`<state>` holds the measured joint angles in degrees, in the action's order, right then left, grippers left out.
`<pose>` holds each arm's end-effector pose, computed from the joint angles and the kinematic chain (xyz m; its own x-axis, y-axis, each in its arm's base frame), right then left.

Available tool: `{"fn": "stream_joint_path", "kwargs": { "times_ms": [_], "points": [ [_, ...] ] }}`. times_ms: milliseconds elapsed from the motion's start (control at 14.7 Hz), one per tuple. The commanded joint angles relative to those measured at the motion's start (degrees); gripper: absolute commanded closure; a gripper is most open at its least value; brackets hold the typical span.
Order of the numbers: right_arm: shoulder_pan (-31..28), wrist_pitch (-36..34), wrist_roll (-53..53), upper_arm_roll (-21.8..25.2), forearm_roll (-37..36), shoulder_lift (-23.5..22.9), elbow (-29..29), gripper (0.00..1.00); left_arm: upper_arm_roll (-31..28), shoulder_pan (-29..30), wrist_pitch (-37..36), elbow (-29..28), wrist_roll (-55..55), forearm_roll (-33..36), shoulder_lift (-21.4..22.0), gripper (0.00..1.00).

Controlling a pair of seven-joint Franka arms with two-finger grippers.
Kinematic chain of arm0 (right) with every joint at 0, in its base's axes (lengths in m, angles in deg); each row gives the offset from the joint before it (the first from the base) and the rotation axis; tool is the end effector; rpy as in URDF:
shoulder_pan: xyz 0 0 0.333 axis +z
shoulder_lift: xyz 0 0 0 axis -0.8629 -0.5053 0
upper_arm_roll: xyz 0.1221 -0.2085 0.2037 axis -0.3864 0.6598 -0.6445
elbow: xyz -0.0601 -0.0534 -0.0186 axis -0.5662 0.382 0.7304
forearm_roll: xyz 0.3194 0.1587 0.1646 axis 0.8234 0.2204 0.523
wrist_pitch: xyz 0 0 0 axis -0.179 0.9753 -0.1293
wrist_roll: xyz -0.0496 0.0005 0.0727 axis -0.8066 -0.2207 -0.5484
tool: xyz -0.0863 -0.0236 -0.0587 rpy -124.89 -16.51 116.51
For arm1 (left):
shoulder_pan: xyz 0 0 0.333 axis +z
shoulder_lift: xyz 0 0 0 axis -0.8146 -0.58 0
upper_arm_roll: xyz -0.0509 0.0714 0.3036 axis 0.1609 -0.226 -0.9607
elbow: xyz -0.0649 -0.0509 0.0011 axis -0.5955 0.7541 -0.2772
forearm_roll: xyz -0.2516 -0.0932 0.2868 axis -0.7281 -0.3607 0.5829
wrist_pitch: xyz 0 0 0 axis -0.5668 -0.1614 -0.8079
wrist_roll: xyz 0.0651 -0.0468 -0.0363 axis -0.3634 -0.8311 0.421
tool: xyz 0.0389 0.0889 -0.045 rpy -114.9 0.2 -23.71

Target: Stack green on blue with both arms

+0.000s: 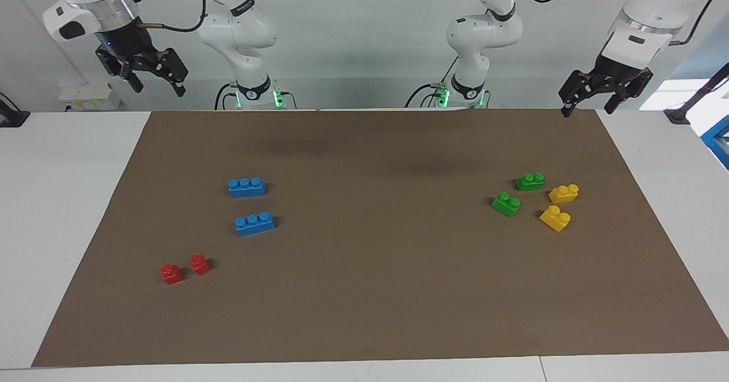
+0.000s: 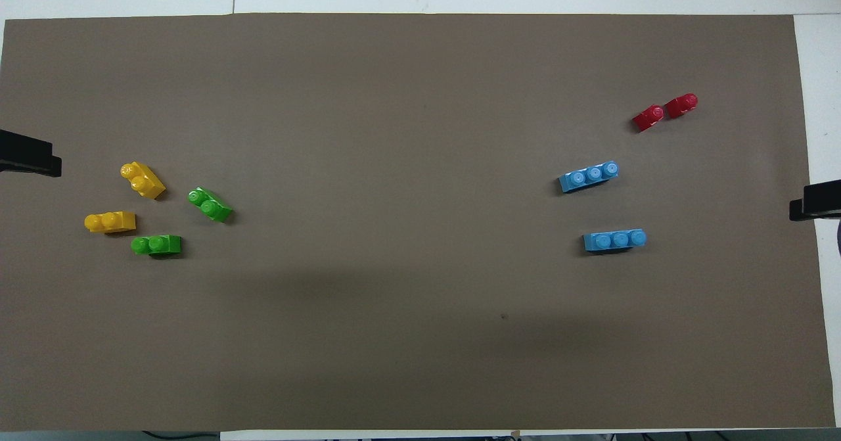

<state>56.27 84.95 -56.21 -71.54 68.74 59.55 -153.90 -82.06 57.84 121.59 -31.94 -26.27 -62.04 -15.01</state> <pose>0.4867 -0.0385 0.6654 0.9857 -0.1655 -0.0309 -0.1661 -0.9859 -0.0192 0.5407 -0.0149 0.6660 0.9995 -0.0213 0.0243 -0.0205 -0.9992 -0.0340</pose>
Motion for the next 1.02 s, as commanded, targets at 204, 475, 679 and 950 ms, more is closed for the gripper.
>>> {"fn": "stream_joint_path", "kwargs": {
  "times_ms": [204,475,679,950],
  "points": [
    [-1.0,1.1,-4.0,-0.4,0.1,0.1,-0.5,0.00,-0.3,-0.2,1.2,-1.5,-0.5,-0.8,0.8,0.00],
    [-1.0,0.5,-3.9,-0.4,0.2,0.2,-0.5,0.00,-0.3,0.0,1.4,-2.1,-0.6,-0.9,1.0,0.00],
    [-2.3,0.2,-4.0,-0.4,0.2,0.9,-0.6,0.00,-0.4,-0.2,1.4,-3.3,-0.3,-0.8,1.8,0.00],
    [-2.4,-0.9,-5.1,-0.4,0.5,2.8,-2.3,0.00,-0.4,0.2,1.1,-3.7,-0.4,-0.9,2.8,0.00]
  ]
}}
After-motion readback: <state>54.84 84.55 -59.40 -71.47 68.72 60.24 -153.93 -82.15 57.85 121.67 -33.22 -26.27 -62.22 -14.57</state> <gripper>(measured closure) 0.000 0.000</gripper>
